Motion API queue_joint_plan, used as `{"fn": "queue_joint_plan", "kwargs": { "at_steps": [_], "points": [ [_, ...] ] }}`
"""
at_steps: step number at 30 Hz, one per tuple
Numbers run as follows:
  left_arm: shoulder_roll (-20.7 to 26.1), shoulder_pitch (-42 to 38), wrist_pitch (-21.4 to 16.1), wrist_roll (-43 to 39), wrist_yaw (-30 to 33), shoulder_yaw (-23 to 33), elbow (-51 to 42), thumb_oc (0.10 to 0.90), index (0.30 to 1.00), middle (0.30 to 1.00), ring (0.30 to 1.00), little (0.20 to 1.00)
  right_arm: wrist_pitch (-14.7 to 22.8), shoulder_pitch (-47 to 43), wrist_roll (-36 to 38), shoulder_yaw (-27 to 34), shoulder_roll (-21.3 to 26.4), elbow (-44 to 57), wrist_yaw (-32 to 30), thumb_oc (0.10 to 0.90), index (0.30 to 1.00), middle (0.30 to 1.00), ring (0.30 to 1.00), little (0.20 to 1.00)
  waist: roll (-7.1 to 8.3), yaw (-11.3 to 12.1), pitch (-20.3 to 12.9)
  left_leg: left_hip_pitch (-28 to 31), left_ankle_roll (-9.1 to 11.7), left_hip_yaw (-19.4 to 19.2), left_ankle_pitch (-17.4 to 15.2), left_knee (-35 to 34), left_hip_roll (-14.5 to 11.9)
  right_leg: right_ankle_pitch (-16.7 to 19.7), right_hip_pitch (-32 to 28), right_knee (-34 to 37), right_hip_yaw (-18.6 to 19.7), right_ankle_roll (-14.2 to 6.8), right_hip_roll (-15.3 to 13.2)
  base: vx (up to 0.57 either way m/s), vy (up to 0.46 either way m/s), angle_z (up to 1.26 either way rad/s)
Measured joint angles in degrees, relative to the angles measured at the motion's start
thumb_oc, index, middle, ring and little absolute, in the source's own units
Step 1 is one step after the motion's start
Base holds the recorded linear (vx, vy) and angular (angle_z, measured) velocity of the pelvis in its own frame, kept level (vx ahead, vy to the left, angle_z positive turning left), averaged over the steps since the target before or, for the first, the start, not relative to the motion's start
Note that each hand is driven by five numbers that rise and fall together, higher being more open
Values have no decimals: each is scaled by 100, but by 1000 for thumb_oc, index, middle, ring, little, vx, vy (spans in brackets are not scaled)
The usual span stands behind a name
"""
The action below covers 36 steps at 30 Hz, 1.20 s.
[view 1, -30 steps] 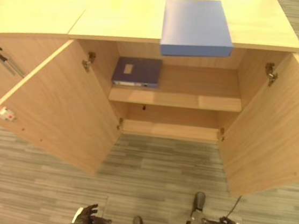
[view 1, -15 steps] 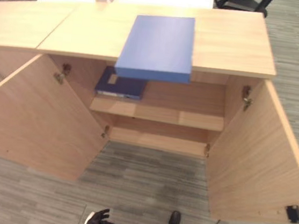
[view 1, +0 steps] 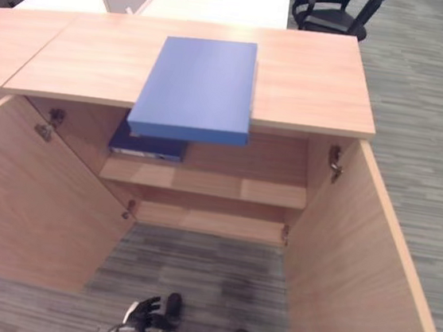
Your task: Put the empty folder in the office cabinet
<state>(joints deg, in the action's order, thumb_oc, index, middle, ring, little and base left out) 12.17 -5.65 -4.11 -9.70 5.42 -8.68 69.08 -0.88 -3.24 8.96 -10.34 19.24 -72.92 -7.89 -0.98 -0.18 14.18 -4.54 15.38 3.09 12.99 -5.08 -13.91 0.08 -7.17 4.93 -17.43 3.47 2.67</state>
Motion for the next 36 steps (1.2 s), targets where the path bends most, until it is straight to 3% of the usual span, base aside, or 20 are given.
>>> {"fn": "queue_joint_plan", "kwargs": {
  "at_steps": [2, 4, 10, 13, 17, 20, 24, 30, 32, 33, 34, 35, 36],
  "points": [
    [-1, 15, 10, 121, -3, -8, 3, 800, 900, 900, 900, 900, -8, 124, -40, 57, 49, -2, 5, 800, 900, 900, 900, 900, -49, 14, -33, 208, -135, -114, -41, -4, 43, 0, -11, -6, 19, -100, -97, 55, 203, 11],
    [5, 79, 21, 162, -16, -23, 14, 800, 900, 900, 900, 900, -88, 239, -89, 117, 111, -9, 2, 800, 900, 900, 900, 900, -142, 14, -78, 396, -501, -292, -189, 28, 162, -44, 6, -89, 23, -291, -234, 28, 249, 15],
    [234, 250, 49, 163, 19, -18, 6, 800, 900, 900, 900, 900, 38, 242, -275, 325, -80, -212, 196, 800, 900, 900, 900, 900, -64, 37, -245, 533, -1110, -664, -737, 4, 826, -277, 502, -923, 460, -906, -1094, 4, 206, -20],
    [430, 310, 41, 179, 40, -12, 16, 800, 900, 900, 900, 900, 4, 417, -452, 331, -232, -273, 251, 800, 900, 900, 900, 900, 33, 30, -400, 546, -1255, -835, -830, -3, 1093, -317, 711, -1107, 580, -1047, -1423, 20, 125, -26],
    [731, 350, 44, 335, 51, -6, 71, 800, 900, 900, 900, 900, -112, 799, -458, 334, -462, -455, 262, 800, 900, 900, 900, 900, 257, -15, -545, 519, -1344, -998, -831, 2, 1194, -211, 801, -1051, 583, -1108, -1533, 16, 125, -19],
    [724, 408, 44, 333, 37, 4, 68, 800, 900, 900, 900, 900, -192, 974, -571, 320, -597, -438, 274, 800, 900, 900, 900, 900, 444, -138, -588, 471, -1390, -1179, -835, 15, 1216, 29, 834, -842, 589, -1172, -1547, -20, 108, -23],
    [682, 411, 37, 334, 21, 0, 57, 800, 900, 900, 900, 900, -187, 964, -596, 308, -807, -359, 423, 800, 900, 900, 900, 900, 577, -145, -569, 569, -1419, -1398, -883, -2, 1215, 199, 847, -819, 594, -1158, -1573, 1, 89, -28],
    [650, 471, 29, 334, 19, -12, 59, 800, 900, 900, 900, 900, -69, 895, -539, 433, -811, -325, 423, 800, 900, 900, 900, 900, 487, -198, -508, 656, -1451, -1540, -902, -4, 1252, 179, 864, -844, 563, -1185, -1683, -31, 88, -14],
    [657, 575, 35, 332, 18, -4, 69, 800, 900, 900, 900, 900, -60, 811, -514, 438, -780, -281, 403, 800, 900, 900, 900, 900, 493, -111, -493, 676, -1459, -1730, -915, -2, 1263, 277, 884, -856, -103, -1267, -1935, -62, 236, -38],
    [642, 600, 48, 333, 15, -7, 67, 800, 900, 900, 900, 900, -61, 774, -371, 442, -749, -148, 327, 800, 900, 900, 900, 900, 463, -160, -402, 670, -1457, -1695, -909, 0, 1277, 309, 885, -950, -124, -1292, -1918, -5, 218, -22],
    [610, 599, 46, 333, 16, -8, 55, 800, 900, 900, 900, 900, -46, 738, -310, 440, -719, -76, 275, 800, 900, 900, 900, 900, 436, -155, -359, 679, -1466, -1695, -906, -3, 1296, 286, 890, -979, -11, -1323, -1864, 48, 195, 6],
    [601, 646, 46, 333, 16, -14, 62, 800, 900, 900, 900, 900, -5, 761, -188, 438, -709, 46, 207, 800, 900, 900, 900, 900, 369, -191, -307, 685, -1474, -1660, -901, -2, 1223, 187, 910, -1004, 442, -1394, -1702, 66, 47, -3],
    [610, 628, 43, 334, 23, -4, 55, 800, 900, 900, 900, 900, 25, 676, -166, 414, -704, 105, 183, 800, 900, 900, 900, 900, 331, -150, -293, 688, -1475, -1666, -899, -2, 1196, 139, 915, -990, 547, -1408, -1631, 76, 49, 2]
  ]
}}
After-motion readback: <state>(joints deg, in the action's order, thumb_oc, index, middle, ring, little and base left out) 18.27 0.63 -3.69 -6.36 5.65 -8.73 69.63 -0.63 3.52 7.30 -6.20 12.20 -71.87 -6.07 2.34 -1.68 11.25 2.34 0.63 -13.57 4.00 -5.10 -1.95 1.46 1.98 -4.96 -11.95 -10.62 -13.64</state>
